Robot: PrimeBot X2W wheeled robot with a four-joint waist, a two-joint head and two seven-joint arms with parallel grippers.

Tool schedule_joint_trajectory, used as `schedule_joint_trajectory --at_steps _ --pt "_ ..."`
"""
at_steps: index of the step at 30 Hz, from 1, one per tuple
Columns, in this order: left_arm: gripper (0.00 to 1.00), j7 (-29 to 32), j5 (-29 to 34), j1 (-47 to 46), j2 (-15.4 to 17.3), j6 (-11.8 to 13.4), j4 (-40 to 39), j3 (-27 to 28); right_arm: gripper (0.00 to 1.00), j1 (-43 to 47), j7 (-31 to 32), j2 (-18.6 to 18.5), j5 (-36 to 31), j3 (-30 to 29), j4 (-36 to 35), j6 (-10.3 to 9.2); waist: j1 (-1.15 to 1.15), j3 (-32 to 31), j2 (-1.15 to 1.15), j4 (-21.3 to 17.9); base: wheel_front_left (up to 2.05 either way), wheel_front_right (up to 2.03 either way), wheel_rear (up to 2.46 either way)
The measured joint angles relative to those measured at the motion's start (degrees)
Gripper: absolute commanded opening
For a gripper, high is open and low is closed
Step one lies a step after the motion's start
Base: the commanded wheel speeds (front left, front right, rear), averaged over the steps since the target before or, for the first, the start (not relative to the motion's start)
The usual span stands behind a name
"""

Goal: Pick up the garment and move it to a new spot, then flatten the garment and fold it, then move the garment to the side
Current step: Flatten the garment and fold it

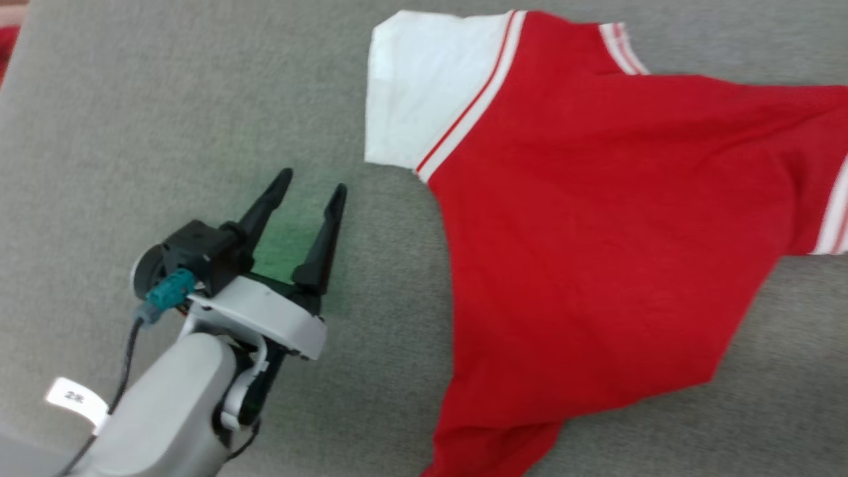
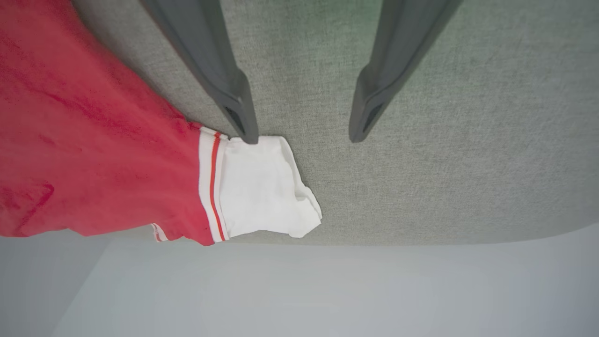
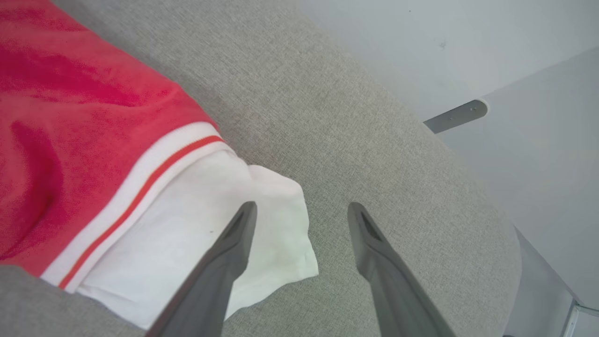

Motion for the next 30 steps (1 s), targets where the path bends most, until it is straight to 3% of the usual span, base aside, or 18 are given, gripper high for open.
schedule_joint_trajectory --at_steps 7,12,13,14,15,20,24,26,30 --pt "1.0 -0.3 3.25 0.34 -2.82 -0.42 -3.21 2.5 1.0 -7.31 6.73 -3.52 3.59 10.7 1.56 0.0 0.0 3.97 0.0 3.7 0.0 0.0 0.0" --pt "1.0 -0.42 4.27 0.33 -3.5 -2.21 -5.35 5.03 1.0 -12.35 6.68 -5.08 5.37 15.56 1.38 -0.01 0.0 6.74 0.0 5.22 0.0 0.0 0.0" --pt "1.0 -0.44 4.69 0.26 -3.27 -2.7 -5.46 5.17 0.46 -13.23 6.7 -5.24 5.57 16.49 1.44 -0.01 0.0 7.23 0.0 5.38 0.0 0.0 0.0" --pt "1.0 -0.44 4.98 0.09 -2.96 -3.14 -5.57 5.42 0.1 -14.09 6.69 -5.42 5.76 17.28 1.44 -0.01 0.0 7.67 0.0 5.48 0.0 0.0 0.0" --pt "1.0 -0.44 4.99 -0.44 -2.46 -3.72 -5.58 5.58 0.0 -14.96 6.67 -5.48 6.19 17.81 1.76 0.0 0.0 8.06 0.0 5.52 0.0 0.0 0.0" --pt "1.0 3.58 6.02 -8.05 1.31 -7.7 -6.43 5.53 0.0 -18.46 4.92 -4.11 8.24 20.84 2.66 0.02 0.0 9.19 0.0 4.62 0.0 0.0 0.0" --pt "1.0 11.71 4.95 -18.4 4.09 -11.56 -5.05 2.97 0.0 -20.87 3.09 -3.11 9.31 22.94 3.0 0.02 0.0 9.81 0.0 3.05 0.0 0.0 0.0" --pt "1.0 16.15 2.96 -24.37 4.83 -12.25 -2.76 0.69 0.0 -22.25 2.12 -2.45 9.48 24.2 2.93 0.02 0.0 10.22 0.0 2.14 0.0 0.0 0.0" --pt "1.0 24.92 0.13 -38.2 7.66 -12.47 0.0 -13.17 0.0 -25.44 1.1 -0.67 9.67 26.86 2.43 0.01 0.0 11.35 0.0 -0.05 0.0 0.0 0.0"
